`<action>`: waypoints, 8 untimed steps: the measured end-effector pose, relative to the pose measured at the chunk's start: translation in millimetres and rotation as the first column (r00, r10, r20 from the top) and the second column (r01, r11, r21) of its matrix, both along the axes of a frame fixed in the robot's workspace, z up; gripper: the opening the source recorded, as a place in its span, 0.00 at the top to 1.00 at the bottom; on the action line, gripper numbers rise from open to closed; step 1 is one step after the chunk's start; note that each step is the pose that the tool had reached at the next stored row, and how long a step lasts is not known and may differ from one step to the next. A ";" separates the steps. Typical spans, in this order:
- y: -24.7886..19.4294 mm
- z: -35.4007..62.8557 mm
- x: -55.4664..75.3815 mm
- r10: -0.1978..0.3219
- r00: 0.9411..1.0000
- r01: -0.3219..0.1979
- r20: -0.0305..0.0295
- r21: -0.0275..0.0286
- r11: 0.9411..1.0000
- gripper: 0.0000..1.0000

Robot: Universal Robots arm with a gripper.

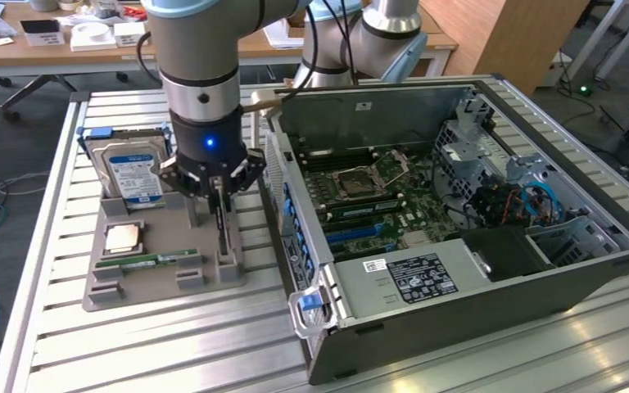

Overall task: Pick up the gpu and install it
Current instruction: 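Pick up the gpu and move the gpu toward the slot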

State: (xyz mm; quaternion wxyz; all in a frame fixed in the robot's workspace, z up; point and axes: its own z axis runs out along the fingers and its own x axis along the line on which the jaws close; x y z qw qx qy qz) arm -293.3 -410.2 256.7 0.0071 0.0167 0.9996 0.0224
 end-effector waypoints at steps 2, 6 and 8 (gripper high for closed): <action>0.0 1.9 0.0 0.000 1.000 0.000 0.000 0.000 1.000 0.74; 0.1 7.0 0.0 0.000 1.000 0.000 0.000 0.000 1.000 0.74; 0.0 10.2 0.0 0.000 1.000 0.000 0.000 0.000 1.000 0.74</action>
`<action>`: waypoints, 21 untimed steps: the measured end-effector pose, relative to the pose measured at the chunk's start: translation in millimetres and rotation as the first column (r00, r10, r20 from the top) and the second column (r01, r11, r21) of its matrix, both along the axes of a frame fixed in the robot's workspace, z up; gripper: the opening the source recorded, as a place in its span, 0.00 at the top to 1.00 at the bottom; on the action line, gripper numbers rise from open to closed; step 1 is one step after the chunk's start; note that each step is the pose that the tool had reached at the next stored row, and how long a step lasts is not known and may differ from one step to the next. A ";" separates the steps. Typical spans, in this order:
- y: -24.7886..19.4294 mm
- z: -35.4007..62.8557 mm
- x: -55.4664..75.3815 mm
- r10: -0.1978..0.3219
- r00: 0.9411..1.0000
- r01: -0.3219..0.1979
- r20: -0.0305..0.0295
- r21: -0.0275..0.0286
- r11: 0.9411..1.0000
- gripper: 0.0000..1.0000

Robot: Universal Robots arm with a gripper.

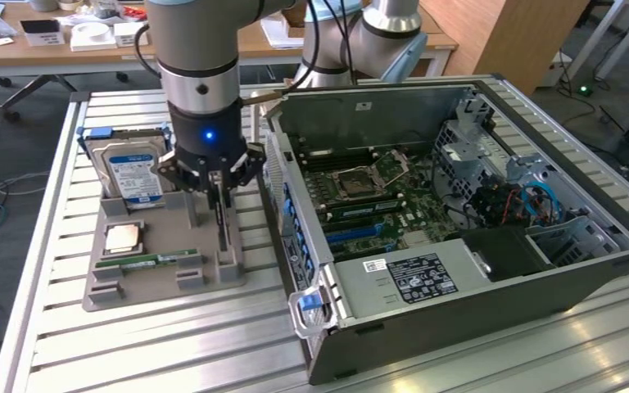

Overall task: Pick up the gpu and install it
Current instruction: 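Pick up the gpu and move the gpu toward the slot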

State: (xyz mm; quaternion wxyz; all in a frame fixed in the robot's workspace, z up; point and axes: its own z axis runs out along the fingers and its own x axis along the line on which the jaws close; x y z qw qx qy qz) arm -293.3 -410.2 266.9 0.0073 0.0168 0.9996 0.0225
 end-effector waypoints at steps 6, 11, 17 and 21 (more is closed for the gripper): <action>0.0 9.9 0.0 0.000 1.000 0.000 0.000 0.000 1.000 0.74; 0.0 19.4 0.0 0.000 1.000 0.000 0.000 0.000 1.000 0.74; 0.0 30.2 0.0 0.000 1.000 0.000 0.000 0.000 1.000 0.74; 0.0 36.9 0.0 0.000 1.000 0.000 0.000 0.000 1.000 0.74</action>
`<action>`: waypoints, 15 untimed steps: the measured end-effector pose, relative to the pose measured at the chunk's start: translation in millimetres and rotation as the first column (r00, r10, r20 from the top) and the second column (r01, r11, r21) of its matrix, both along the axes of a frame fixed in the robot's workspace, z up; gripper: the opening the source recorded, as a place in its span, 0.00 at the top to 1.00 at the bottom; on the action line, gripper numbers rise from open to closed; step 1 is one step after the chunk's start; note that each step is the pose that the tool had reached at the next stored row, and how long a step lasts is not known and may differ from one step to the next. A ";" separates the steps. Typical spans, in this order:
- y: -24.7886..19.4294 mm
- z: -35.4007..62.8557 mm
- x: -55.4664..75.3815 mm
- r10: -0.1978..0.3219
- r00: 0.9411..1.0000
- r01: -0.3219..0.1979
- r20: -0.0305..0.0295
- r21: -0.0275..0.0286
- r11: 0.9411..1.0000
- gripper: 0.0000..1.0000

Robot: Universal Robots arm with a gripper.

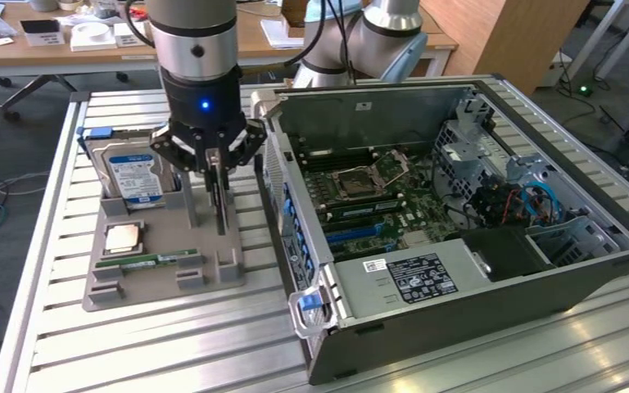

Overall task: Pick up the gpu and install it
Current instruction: 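Pick up the gpu and move the gpu toward the slot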

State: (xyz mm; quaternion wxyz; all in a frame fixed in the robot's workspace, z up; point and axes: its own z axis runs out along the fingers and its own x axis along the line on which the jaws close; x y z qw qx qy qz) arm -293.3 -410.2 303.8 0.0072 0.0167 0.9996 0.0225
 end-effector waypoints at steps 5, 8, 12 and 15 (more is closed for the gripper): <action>0.0 7.1 0.0 0.000 1.000 0.000 0.000 0.000 1.000 0.74; 0.0 11.6 0.0 0.000 1.000 0.000 0.000 0.000 1.000 0.74; 0.0 15.4 0.0 0.000 1.000 0.000 0.000 0.000 1.000 0.74; 0.0 18.9 0.0 0.000 1.000 0.000 0.000 0.000 1.000 0.74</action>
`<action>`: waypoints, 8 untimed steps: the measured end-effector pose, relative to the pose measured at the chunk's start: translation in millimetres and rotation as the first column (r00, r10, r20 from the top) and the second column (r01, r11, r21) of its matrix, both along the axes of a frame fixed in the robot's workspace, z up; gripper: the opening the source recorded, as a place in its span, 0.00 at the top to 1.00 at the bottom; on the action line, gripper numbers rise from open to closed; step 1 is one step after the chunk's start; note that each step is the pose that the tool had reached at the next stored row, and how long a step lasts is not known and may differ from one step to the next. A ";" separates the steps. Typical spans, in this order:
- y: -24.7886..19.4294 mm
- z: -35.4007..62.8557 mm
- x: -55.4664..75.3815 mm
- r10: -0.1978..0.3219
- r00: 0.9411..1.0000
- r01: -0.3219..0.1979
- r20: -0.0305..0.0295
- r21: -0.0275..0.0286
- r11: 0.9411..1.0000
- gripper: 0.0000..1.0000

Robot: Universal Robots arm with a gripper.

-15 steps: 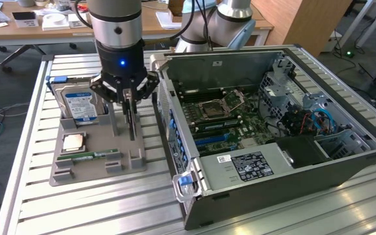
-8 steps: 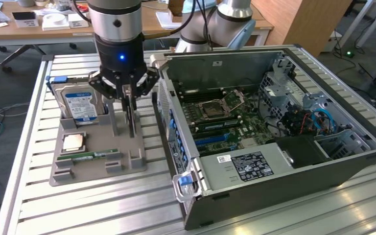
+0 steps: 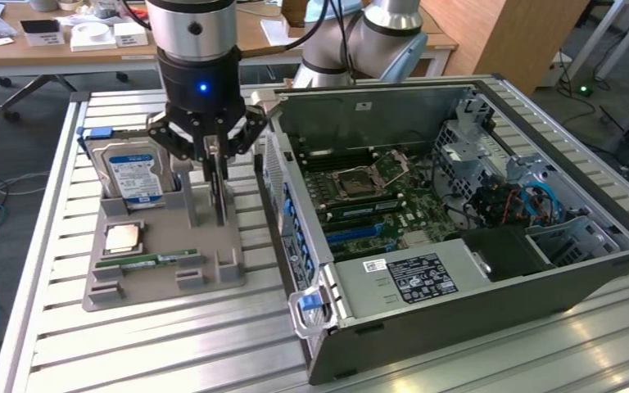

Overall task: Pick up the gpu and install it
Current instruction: 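Pick up the gpu and move the gpu toward the slot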

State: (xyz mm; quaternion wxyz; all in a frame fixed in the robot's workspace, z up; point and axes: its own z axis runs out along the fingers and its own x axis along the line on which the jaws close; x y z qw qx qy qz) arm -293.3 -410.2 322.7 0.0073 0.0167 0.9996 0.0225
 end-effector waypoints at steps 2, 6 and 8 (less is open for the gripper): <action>0.0 2.6 0.0 0.000 1.000 0.000 0.000 0.000 1.000 0.74; 0.0 4.3 0.0 0.000 1.000 0.000 0.000 0.000 1.000 0.74; 0.0 4.4 0.0 0.000 1.000 0.000 0.000 0.000 1.000 0.74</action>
